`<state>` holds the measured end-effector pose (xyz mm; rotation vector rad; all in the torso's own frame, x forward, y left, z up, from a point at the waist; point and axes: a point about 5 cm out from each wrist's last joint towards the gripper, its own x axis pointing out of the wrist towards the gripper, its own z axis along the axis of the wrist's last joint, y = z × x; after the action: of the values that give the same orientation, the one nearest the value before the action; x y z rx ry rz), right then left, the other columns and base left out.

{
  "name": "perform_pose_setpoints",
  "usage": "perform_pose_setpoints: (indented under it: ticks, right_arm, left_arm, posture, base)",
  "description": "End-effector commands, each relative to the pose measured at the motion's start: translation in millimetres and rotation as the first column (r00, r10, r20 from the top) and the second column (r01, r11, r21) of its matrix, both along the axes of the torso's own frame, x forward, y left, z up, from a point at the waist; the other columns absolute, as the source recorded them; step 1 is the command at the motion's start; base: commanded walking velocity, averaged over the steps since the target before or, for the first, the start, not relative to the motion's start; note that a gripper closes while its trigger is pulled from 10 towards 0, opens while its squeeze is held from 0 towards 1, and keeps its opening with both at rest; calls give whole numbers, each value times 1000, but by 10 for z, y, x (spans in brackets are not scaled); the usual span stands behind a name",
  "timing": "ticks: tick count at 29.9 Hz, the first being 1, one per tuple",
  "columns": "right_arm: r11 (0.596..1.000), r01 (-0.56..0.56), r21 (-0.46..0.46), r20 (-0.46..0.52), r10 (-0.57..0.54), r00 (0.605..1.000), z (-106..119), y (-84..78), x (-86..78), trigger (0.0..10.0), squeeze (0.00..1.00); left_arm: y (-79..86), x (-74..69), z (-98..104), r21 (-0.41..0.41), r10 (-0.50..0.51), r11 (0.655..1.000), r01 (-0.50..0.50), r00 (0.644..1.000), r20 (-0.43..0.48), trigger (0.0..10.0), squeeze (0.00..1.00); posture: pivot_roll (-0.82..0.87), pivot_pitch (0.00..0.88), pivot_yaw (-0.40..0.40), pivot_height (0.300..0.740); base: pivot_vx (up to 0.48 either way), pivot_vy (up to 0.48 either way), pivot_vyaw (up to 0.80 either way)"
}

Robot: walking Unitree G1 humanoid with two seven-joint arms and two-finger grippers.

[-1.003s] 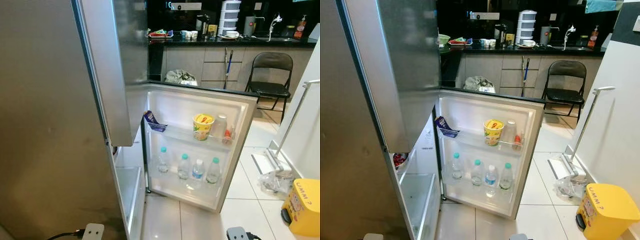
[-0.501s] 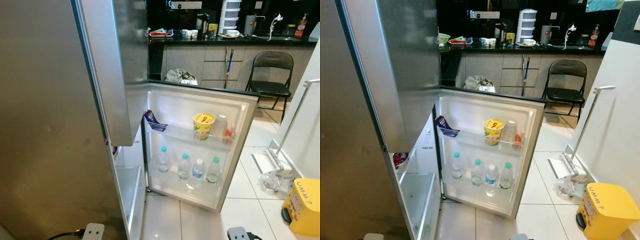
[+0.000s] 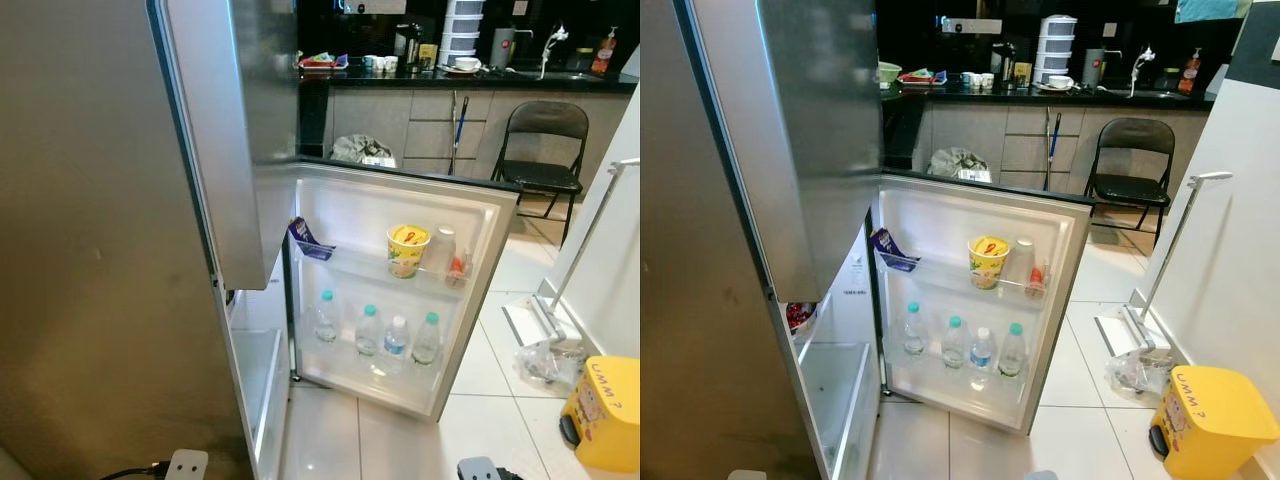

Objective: Restocking fridge

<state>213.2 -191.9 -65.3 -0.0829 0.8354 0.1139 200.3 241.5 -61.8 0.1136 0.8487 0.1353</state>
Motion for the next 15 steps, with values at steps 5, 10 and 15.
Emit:
perform_pose_setpoints:
  ticks: [5,10,15]
  right_arm:
    - [1000,-20,-11,-9,20,1000,1,-23,-2,10000,0]
    - [1000,-22,-7,-6,22,1000,1,-20,-5,10000,0]
    - [1000,-19,-4,-8,19,1000,-9,-18,-22,10000,0]
  left_arm:
    - [-76,-67,-52,-23,14,1000,-14,1000,-3,10000,0]
    - [-71,-29,-29,-18,8,1000,-8,1000,6,10000,0]
    - [-69,11,-6,-15,0,1000,0,1000,14,10000,0]
  posture:
    - [16,61,-47,740]
    - [16,60,-39,740]
    - [13,60,-33,740]
  base:
    - [0,0,0]
    - [0,0,0]
    - [0,0,0]
